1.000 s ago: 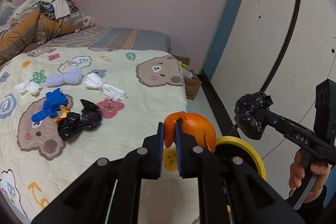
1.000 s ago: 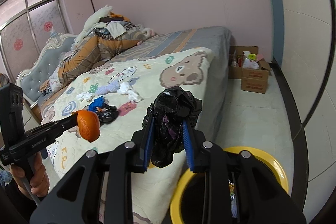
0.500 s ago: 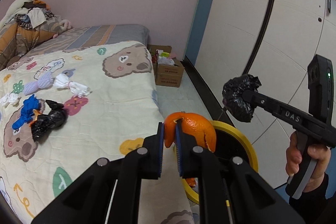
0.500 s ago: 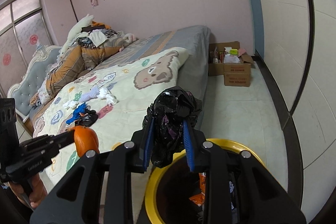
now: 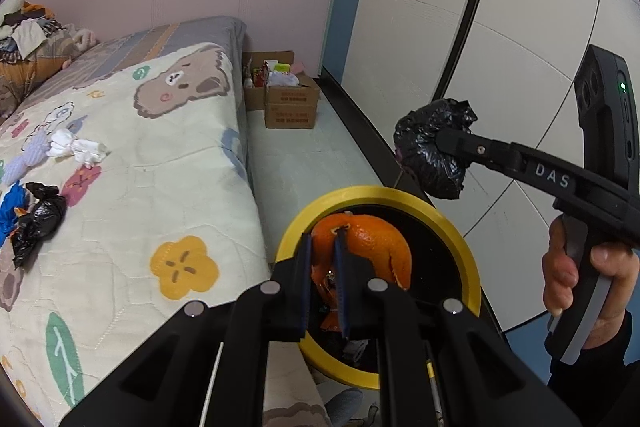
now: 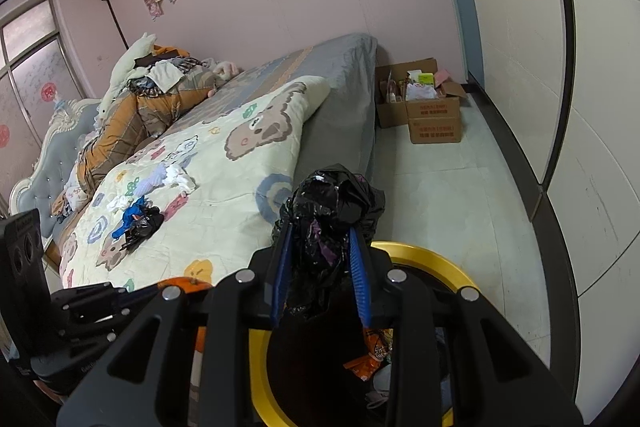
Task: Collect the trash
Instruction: 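Carry the bag and peel over the yellow bin and open both tools to drop them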
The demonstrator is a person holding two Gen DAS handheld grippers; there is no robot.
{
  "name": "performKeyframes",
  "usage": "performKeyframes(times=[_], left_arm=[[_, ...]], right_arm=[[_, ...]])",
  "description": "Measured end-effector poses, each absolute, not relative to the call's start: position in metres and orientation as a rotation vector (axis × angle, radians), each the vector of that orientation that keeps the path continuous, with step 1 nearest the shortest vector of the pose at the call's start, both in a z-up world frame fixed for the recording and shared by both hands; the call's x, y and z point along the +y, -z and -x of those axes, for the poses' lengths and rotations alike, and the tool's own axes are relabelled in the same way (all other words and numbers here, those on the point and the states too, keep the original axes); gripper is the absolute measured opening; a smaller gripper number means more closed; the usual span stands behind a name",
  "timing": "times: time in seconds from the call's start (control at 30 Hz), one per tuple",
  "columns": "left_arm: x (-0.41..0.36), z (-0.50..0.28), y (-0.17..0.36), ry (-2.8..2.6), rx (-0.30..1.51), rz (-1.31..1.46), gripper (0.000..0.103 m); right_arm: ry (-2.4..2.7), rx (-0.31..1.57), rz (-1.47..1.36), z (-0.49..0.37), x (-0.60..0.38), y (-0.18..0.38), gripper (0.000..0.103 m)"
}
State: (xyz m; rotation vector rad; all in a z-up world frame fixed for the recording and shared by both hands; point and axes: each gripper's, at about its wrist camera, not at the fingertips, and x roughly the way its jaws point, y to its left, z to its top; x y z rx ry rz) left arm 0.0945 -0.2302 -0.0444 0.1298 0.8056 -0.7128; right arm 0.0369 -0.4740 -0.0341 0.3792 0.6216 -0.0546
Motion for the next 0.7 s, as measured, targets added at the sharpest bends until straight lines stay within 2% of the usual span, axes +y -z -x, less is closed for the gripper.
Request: performKeyframes(times=[0.33,0.43,0.53,0.67,0.7], left_arm=[[-0.242,-0.09,0.053,0.737,0.818,-0.159,0.013],[-0.243,-0.091,0.054,0.739,0.826,-0.158,0.017],[-0.242,-0.09,0.055,0.738,0.828,-0.155,0.027],[-0.239,-0.087,0.052,0.734,0.805,-0.143,0.053],[-0.238,-0.085,0.05,0.732,0.794,-0.143,0.055]], right_arm=[[0.067,0.633,-0.424,-0.036,-0.489,0.041,0.034],[0.075,0.634,-0.436,-0.035,-0.492,0.041,0.039],[0.086,0.63,-0.44,-0.033,-0.494,0.04,0.043],[0.099,0.614,-0.445,-0.03,-0.496,0.035,0.048],[0.101,0.611,-0.444,-0.03,-0.497,0.035,0.049]])
